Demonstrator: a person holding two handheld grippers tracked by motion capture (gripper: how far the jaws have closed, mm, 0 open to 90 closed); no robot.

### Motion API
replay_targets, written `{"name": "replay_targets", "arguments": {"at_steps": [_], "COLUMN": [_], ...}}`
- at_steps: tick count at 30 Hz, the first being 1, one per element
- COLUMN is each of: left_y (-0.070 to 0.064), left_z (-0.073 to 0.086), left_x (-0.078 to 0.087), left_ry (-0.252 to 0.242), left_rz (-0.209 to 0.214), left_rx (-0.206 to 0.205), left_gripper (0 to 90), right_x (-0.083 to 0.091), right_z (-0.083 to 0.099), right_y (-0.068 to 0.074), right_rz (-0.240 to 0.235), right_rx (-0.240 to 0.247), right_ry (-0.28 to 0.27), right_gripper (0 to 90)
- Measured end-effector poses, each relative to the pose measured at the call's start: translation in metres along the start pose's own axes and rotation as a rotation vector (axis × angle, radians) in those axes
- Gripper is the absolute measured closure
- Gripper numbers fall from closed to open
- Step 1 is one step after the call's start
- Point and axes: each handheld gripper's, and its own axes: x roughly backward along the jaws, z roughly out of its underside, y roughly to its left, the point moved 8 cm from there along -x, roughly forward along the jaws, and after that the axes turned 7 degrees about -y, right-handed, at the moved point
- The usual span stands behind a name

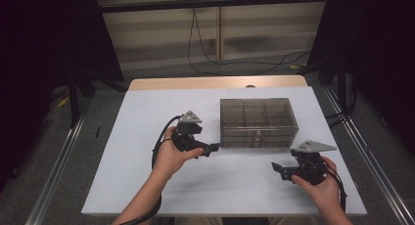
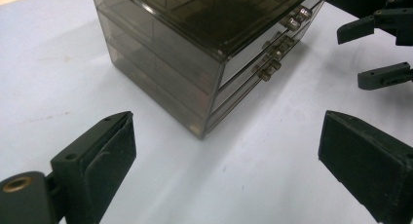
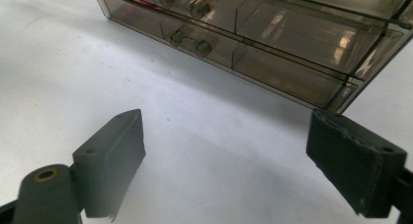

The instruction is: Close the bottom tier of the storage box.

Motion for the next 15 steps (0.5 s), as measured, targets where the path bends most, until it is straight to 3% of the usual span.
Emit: {"name": "replay_targets", "arguments": {"at_steps": [15], "left_y": [0.008], "left_z": [0.017], "left_x": [0.014], "left_ry": [0.006], "left_rz": [0.009], "left_rx": [-0.002], "left_gripper": [5.6], "right_x": [0.005], "right_z": [0.002], "right_y": [-0.004], "right_rz": [0.003], "right_rx": [0.006], "right_ry": [0.001], "right_gripper": [11.1]}}
